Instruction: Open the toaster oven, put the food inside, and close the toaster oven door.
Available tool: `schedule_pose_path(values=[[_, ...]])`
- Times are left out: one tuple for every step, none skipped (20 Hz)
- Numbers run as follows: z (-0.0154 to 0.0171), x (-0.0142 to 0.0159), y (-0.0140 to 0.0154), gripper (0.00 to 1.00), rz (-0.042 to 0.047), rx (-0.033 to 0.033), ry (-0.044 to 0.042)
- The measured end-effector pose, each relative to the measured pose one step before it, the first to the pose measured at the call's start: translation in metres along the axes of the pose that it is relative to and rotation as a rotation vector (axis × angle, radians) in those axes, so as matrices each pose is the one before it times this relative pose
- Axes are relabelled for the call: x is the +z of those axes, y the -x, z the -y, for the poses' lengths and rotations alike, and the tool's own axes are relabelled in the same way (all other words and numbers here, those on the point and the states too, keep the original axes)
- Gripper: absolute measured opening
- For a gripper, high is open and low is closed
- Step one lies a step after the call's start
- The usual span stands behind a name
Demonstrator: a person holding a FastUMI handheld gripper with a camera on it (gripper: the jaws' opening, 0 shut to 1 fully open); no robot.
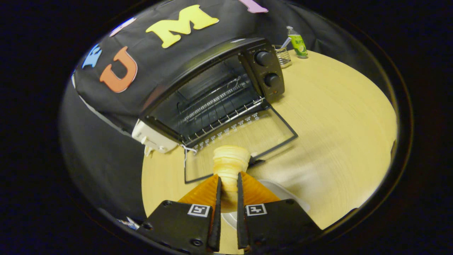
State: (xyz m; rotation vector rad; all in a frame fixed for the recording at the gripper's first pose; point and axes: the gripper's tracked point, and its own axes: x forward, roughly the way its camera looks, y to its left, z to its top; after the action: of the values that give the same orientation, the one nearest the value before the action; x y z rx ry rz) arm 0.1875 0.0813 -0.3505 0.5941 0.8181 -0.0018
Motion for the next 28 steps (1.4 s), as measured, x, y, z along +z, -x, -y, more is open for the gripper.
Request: schedule_pose_path(values=[[-0.00744, 0.01452, -0.00488, 0.24, 0.02727, 0.00788, -0.03085], [-0.00662, 0.01247, -0.00633, 0.24, 0.02104, 0.00778, -0.03222], [-0.00512, 0.01004, -0.00672, 0.24, 0.01903, 0.00560, -0.03028], [-0.00308, 0.00866, -0.00874, 0.24, 0.01524, -0.00061, -0.02351], [-0.00283, 0.00684, -0.00928, 0.24, 0.00957, -0.00184, -0.01909], [-0.00252, 0.00497, -0.00937, 0.24, 0.00313, -0.00468, -0.01392], [-0.00144, 0.00641, -0.00867, 0.24, 0.00963, -0.00518, -0.00765], [-0.00179, 0.00579, -0.00909, 0.24, 0.01424, -0.00326, -0.00465], [-0.00310, 0.00460, -0.00855, 0.24, 0.01344, 0.00280, -0.00958], [-0.00605, 0.00430, -0.00844, 0.24, 0.01349, 0.01144, -0.01882], [-0.00559, 0.00369, -0.00729, 0.24, 0.01298, 0.01100, -0.02325], [-0.00539, 0.00401, -0.00710, 0.24, 0.01562, 0.00699, -0.02401], [-0.00498, 0.00488, -0.00702, 0.24, 0.02111, 0.00789, -0.01526], [-0.00415, 0.00349, -0.00649, 0.24, 0.01888, 0.00603, -0.00884], [-0.00422, 0.00124, -0.00640, 0.24, 0.01377, 0.00841, -0.00714], [-0.00147, 0.00006, -0.00656, 0.25, 0.00401, 0.00197, 0.00001], [-0.00342, -0.00013, -0.00734, 0.30, 0.00591, 0.00840, -0.00509], [-0.00061, -0.00054, -0.00574, 0.31, 0.00363, 0.00119, -0.00161], [0.00049, -0.00303, -0.00477, 0.34, -0.00089, -0.00724, 0.00316], [-0.00111, -0.00244, 0.00453, 0.36, -0.00014, 0.00632, -0.00234], [0.00192, -0.00201, -0.00279, 0.41, 0.00743, -0.00830, -0.00580], [-0.00099, -0.00477, -0.00408, 0.45, -0.00027, 0.01155, -0.01035], [-0.00311, -0.00407, -0.00008, 0.54, 0.00285, 0.02163, -0.01115], [-0.00097, -0.00177, 0.00314, 0.64, 0.00139, 0.00520, -0.00273], [0.00040, 0.00038, 0.00680, 0.73, -0.00061, -0.00825, 0.00991], [0.00092, 0.00041, 0.00622, 0.82, 0.00337, -0.00396, 0.01101], [-0.00124, 0.00036, 0.00031, 0.82, 0.00593, 0.00313, 0.00994], [0.00016, 0.00262, 0.00285, 0.82, 0.00878, 0.00356, 0.00975]])
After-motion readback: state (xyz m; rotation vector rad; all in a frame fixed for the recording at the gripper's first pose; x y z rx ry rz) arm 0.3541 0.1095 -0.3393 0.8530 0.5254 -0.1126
